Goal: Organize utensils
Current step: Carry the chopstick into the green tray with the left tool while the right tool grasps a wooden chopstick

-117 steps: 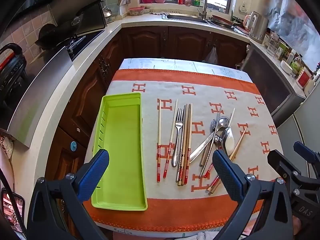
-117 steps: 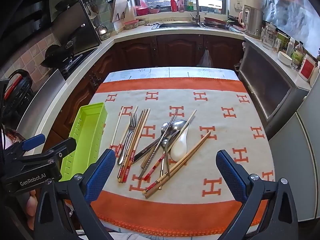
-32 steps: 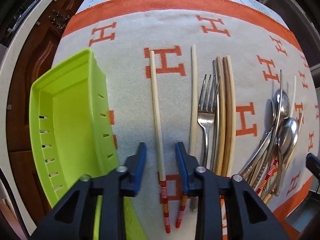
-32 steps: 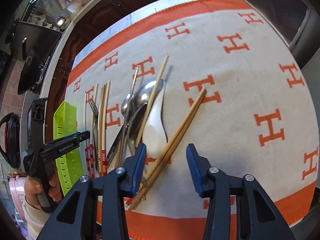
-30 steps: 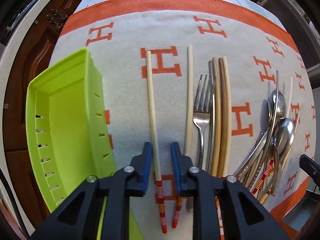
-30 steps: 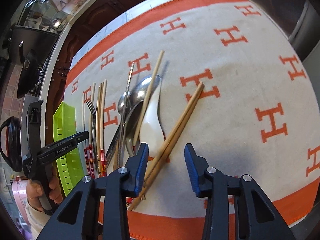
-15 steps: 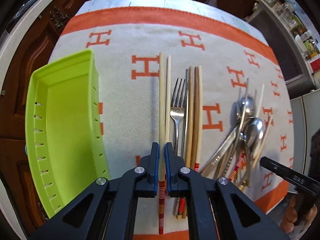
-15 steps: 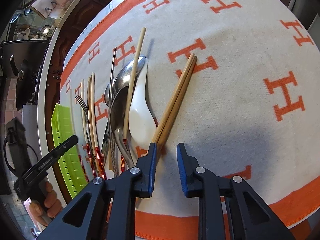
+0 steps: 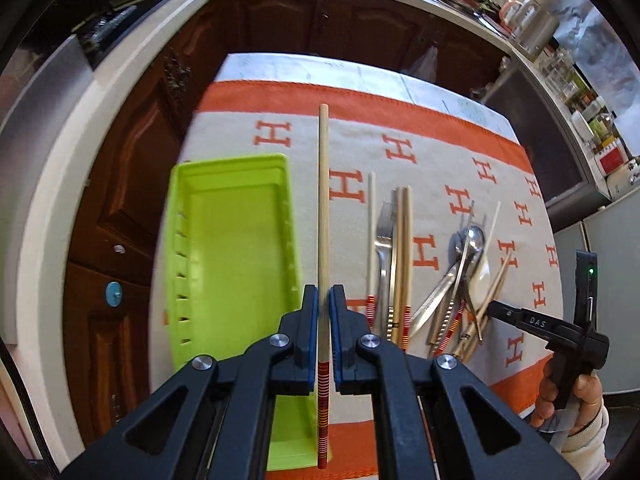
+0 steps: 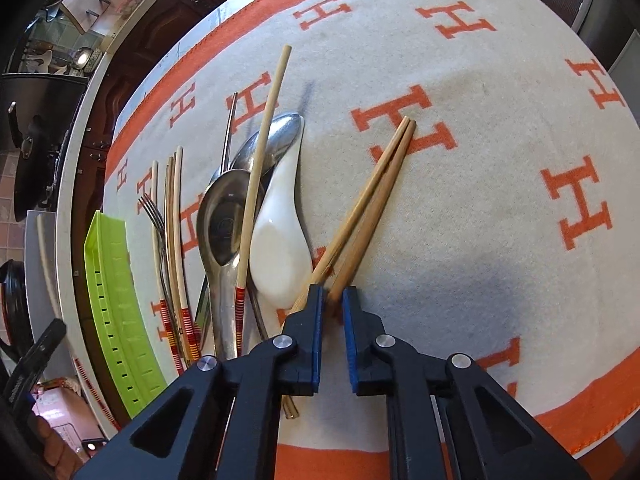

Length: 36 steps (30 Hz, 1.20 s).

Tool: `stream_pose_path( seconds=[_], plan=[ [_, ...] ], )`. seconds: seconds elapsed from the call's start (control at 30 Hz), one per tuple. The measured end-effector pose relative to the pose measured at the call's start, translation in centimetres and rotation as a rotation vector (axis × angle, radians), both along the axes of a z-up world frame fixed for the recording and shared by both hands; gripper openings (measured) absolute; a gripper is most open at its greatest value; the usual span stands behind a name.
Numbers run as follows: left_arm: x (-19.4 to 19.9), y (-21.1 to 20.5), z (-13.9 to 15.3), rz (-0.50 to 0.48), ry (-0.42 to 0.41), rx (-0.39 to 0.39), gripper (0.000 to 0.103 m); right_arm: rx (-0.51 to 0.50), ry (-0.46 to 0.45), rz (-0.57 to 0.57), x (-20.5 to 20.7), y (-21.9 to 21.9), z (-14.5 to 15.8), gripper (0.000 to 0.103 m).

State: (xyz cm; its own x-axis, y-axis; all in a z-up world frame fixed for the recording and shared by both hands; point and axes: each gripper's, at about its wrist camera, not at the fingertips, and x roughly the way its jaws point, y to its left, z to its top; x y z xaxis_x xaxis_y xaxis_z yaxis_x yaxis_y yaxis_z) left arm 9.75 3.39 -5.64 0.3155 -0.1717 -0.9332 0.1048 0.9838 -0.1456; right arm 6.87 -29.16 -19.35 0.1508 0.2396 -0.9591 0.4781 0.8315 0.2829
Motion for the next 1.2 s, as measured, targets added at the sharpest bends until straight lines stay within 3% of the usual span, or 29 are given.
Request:
stream_pose_path(
  seconds=[0.13, 0.23, 0.5, 0.6, 0.77, 0.87, 1.07, 1.13, 1.2],
  plan=[
    [0.1, 2.4, -0.5, 0.055, -0.003, 0.051, 0.004, -0.018, -0.011, -0.002, -0.2, 0.1, 0.1, 0.009],
    [0.4, 3.8, -2.3, 0.087, 0.028, 0.074, 0.004, -0.015, -0.026, -0.017, -0.3, 0.2, 0.5, 0.0],
    [0.6, 5.1, -7.6, 0.116, 0.105, 0.124, 0.004, 0.026, 0.021, -0.05, -1.9, -1.6, 0.3, 0.0],
    [0.5, 5.4, -8.1, 0.121, 0.112, 0.123, 0.004, 0.05, 0.019, -0.093, -2.6, -2.8, 0.0, 0.006],
    [-0.1, 5.7, -7.7, 0.122, 0.091, 0.12, 0.009, 0.043, 0.019, -0.114, -2.2, -2.5, 0.0, 0.008],
    [-0.5, 5.7, -7.1, 0.128, 0.073, 0.111, 0.021, 0.03, 0.024, -0.116, -1.9, -2.2, -0.2, 0.008],
    [-1.7, 5.8, -6.0, 0.129, 0.041, 0.091, 0.028, 0.033, 0.029, -0.153, -1.2, -1.9, 0.1, 0.008],
    [-2.1, 5.9, -5.5, 0.132, 0.023, 0.08, 0.038, 0.026, 0.026, -0.158, -1.3, -2.0, 0.4, 0.008],
    [-2.5, 5.9, -5.1, 0.131, 0.005, 0.077, 0.04, 0.027, 0.026, -0.156, -1.3, -2.0, 0.6, 0.009]
  ],
)
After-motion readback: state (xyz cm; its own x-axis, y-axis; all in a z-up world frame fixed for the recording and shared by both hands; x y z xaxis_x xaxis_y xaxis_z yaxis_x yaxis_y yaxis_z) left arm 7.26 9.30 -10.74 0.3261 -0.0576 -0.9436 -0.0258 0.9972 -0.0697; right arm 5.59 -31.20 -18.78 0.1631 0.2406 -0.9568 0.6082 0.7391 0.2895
